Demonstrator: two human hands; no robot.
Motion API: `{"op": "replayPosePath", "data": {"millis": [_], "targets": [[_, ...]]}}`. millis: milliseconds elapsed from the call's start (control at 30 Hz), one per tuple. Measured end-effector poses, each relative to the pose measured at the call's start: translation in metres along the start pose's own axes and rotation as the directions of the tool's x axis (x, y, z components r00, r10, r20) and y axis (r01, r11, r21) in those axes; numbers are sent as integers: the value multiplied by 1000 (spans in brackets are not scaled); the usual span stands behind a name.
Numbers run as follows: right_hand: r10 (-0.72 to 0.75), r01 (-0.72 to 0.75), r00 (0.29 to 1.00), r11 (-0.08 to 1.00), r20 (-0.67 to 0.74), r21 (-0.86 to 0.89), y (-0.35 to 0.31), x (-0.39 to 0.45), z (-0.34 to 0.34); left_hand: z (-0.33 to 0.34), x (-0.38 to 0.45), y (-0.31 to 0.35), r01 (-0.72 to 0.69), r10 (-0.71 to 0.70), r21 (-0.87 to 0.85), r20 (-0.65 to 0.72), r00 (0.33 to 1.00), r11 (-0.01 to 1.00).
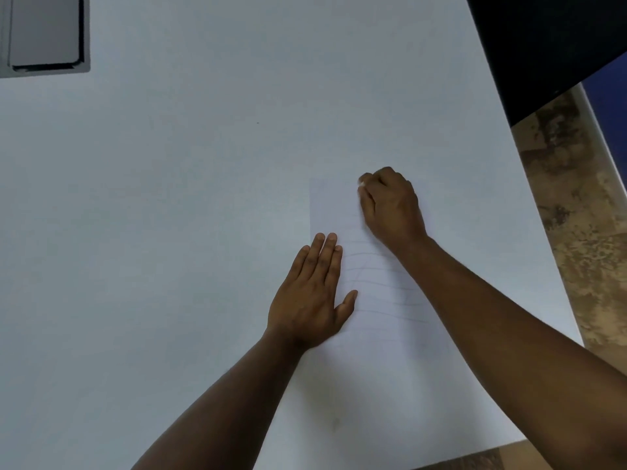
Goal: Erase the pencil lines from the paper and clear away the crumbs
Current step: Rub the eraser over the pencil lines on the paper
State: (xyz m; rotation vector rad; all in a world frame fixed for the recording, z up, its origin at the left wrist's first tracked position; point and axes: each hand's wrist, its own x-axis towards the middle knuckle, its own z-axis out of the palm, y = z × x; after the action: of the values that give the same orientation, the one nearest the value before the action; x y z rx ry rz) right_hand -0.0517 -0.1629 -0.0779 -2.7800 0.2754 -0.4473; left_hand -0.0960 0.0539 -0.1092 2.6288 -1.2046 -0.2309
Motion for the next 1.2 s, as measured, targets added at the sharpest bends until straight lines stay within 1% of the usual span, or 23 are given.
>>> {"op": "replayPosePath", "data": {"millis": [100,200,267,333,400,467,533,633,767,833,867,933,1000,1033,1100,1133,1200], "targets": [[24,-25,1000,997,17,78,-5,-9,-6,0,0,0,-2,2,-5,2,1000,1000],[-45,38,998,991,54,125,-24,-38,-10,1,1,-1,-6,6,-9,4,1000,1000],[-102,94,992,990,78,102,-32,-49,-6,0,1,-1,-4,4,-13,6,1000,1000],[-135,133,988,991,74,31,-24,-44,-3,0,1,0,-7,7,-14,9,1000,1000],[-91,92,996,994,21,-59,-10,-29,-2,-1,1,0,-7,7,-8,2,1000,1000],[-6,2,999,997,-47,-80,1,-13,-4,-2,1,0,-6,6,-4,3,1000,1000],[41,-45,997,998,-62,-52,6,-4,-4,-2,1,0,-7,7,-1,9,1000,1000],[84,-83,996,996,-41,28,2,-12,-9,-2,1,0,-8,8,3,2,1000,1000],[31,-32,999,995,15,98,-20,-46,-9,0,1,-1,-14,14,-10,-5,1000,1000],[7,-8,1000,994,9,105,-27,-52,-2,1,1,-1,-9,9,-14,3,1000,1000],[-10,10,1000,997,-2,78,-26,-52,0,1,1,-1,-9,9,-17,4,1000,1000],[-21,20,1000,999,-24,-42,-15,-47,0,1,1,-1,-16,15,-21,-12,1000,1000],[50,-58,996,990,-69,-128,0,-40,-4,1,2,-1,-21,20,-18,-16,1000,1000],[86,-96,992,989,-87,-115,5,-39,-6,1,1,-1,-19,19,-17,-10,1000,1000],[155,-156,984,988,-88,-4,8,-37,-10,1,1,-1,-10,10,-18,5,1000,1000],[213,-208,974,976,-82,71,6,-37,-14,1,1,-1,-9,10,-21,14,1000,1000],[346,-318,932,924,-108,210,-5,-41,-22,0,1,-1,-8,9,-19,27,1000,1000]]}}
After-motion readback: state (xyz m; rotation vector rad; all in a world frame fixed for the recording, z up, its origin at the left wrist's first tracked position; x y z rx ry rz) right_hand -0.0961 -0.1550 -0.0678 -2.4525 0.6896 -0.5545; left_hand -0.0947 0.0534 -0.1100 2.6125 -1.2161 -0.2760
